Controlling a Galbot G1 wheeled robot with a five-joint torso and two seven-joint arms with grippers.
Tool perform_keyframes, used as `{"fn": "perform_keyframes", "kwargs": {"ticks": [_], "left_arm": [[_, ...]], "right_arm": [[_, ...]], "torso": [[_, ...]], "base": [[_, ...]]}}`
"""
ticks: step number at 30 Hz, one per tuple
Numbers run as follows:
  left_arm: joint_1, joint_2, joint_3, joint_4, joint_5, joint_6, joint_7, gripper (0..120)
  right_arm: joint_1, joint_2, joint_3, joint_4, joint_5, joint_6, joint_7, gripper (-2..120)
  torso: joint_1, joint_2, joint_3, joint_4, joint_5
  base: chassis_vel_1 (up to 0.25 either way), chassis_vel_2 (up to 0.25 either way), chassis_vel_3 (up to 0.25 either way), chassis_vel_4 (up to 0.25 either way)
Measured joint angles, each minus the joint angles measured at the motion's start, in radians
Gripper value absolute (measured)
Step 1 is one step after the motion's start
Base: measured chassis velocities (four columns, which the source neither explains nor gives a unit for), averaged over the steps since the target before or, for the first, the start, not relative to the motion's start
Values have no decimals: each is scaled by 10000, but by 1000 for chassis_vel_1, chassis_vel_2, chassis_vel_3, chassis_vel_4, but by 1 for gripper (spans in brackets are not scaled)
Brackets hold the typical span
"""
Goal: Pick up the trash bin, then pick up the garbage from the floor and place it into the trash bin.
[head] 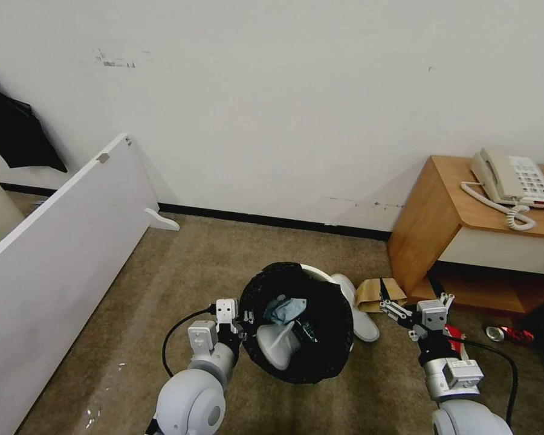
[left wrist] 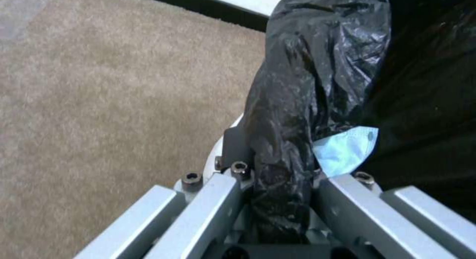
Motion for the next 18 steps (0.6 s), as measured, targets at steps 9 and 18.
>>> {"fn": "perform_keyframes", "kwargs": {"ticks": [9,18], "left_arm": [[-54,18,16,22,-35,4,-9,2],[-87,8,15,57,-50,8,-13,2]], "right_arm": [[1,-36,8,0,21,-7,-7,100],[-1,0,-25,-52,-6,-5,-25,100]], "torso": [[0,0,0,0,0],[0,0,0,0,0]], "base": [[-50,37,55,-48],[-29,51,35,-42]]}}
